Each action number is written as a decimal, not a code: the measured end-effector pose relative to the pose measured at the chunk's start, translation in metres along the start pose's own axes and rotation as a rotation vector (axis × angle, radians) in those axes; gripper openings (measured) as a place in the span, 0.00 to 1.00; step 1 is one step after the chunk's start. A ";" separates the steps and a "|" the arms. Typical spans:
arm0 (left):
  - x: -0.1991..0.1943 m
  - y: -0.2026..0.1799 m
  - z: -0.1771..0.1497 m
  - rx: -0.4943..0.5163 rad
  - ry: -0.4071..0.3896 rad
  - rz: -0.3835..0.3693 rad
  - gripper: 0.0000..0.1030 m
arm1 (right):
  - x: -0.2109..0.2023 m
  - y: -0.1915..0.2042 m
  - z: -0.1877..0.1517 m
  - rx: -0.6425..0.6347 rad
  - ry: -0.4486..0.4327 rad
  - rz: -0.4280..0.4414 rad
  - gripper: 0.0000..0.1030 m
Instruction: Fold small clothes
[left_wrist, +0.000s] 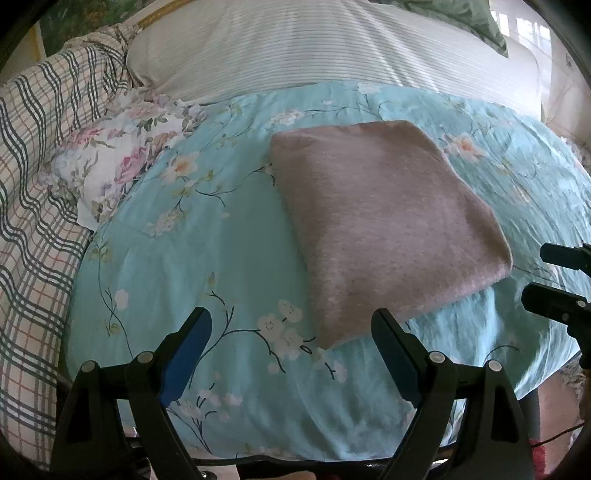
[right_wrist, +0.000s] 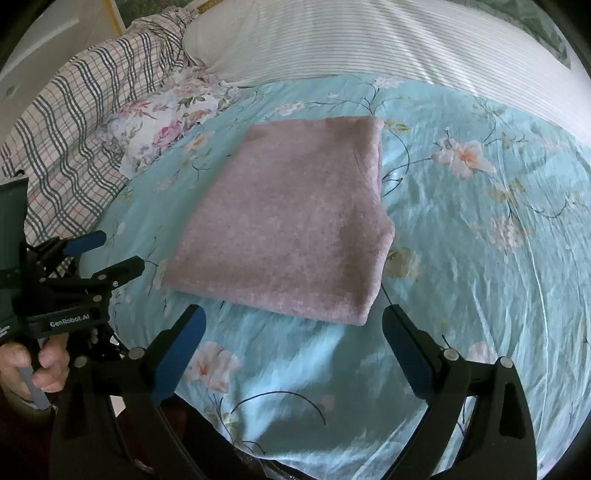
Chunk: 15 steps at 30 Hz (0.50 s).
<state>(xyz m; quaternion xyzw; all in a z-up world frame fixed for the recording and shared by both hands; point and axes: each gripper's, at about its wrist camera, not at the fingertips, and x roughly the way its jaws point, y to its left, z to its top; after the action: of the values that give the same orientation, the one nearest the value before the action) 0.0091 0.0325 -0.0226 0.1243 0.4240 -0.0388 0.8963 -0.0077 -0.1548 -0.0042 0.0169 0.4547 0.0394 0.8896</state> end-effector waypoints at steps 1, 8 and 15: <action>0.000 -0.001 0.000 0.003 0.001 0.001 0.86 | 0.000 0.000 0.000 -0.001 0.000 0.000 0.94; -0.001 -0.001 -0.001 0.007 -0.005 -0.002 0.86 | -0.003 0.000 -0.002 0.004 -0.008 0.006 0.94; -0.008 -0.002 0.000 0.008 -0.027 -0.008 0.86 | -0.012 0.000 0.000 0.017 -0.047 0.021 0.94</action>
<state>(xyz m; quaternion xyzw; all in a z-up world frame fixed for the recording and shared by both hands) 0.0041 0.0303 -0.0170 0.1257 0.4122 -0.0456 0.9012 -0.0150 -0.1554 0.0055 0.0301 0.4337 0.0442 0.8995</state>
